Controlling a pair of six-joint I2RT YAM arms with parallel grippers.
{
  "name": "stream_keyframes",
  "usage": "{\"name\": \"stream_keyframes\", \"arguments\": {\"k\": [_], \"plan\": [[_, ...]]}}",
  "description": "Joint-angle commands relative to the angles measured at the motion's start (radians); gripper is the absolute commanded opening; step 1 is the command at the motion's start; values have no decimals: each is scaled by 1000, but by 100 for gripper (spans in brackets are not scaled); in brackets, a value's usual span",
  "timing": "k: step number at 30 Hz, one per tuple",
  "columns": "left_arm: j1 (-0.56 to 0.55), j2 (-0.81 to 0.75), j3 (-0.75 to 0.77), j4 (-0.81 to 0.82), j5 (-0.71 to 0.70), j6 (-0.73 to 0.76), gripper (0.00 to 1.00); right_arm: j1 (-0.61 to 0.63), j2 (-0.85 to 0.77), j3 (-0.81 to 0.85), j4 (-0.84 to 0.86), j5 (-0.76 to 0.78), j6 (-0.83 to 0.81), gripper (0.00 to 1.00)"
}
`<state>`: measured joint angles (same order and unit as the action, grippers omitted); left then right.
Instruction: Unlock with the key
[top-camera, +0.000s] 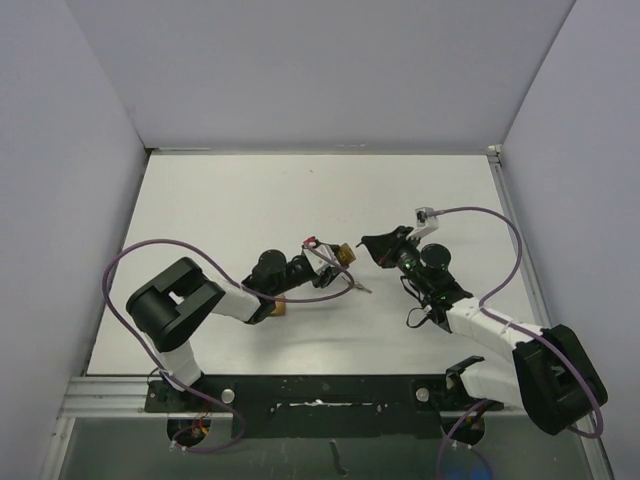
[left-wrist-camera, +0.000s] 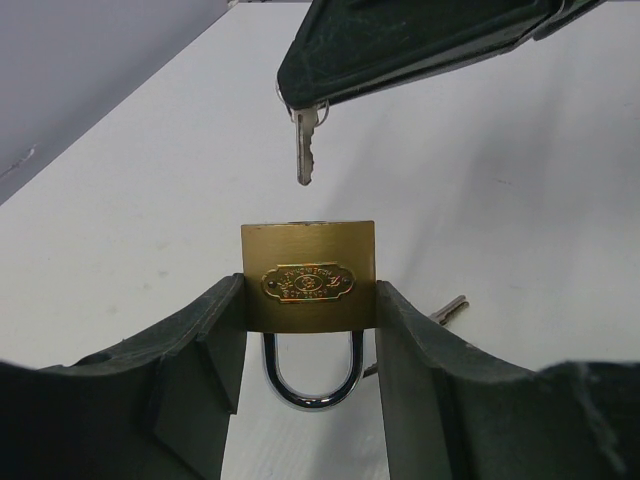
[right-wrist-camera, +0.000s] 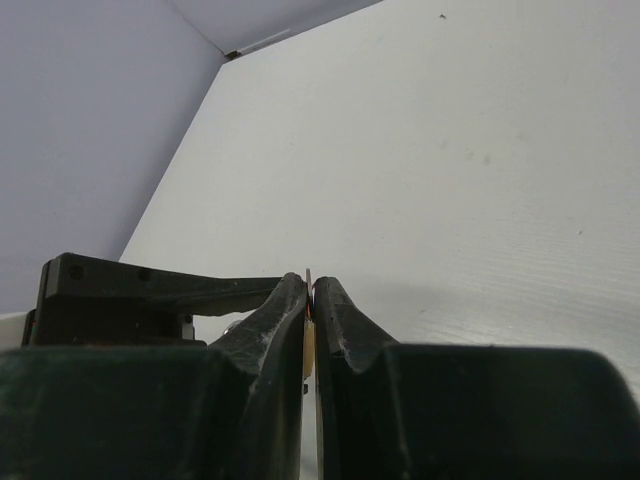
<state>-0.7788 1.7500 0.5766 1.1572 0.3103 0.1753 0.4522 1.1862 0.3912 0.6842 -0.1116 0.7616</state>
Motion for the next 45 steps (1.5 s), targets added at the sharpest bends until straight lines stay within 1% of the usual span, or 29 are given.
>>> {"name": "stream_keyframes", "arguments": {"k": [1, 13, 26, 45], "plan": [[-7, 7, -6, 185, -13, 27, 0, 10, -63, 12, 30, 32, -12, 0], [-7, 68, -34, 355, -13, 12, 0, 18, -65, -14, 53, 14, -24, 0], [-8, 65, -24, 358, -3, 10, 0, 22, -34, -26, 100, -7, -27, 0], [-17, 67, -18, 358, 27, 15, 0, 42, -25, -23, 112, -11, -27, 0]]}}
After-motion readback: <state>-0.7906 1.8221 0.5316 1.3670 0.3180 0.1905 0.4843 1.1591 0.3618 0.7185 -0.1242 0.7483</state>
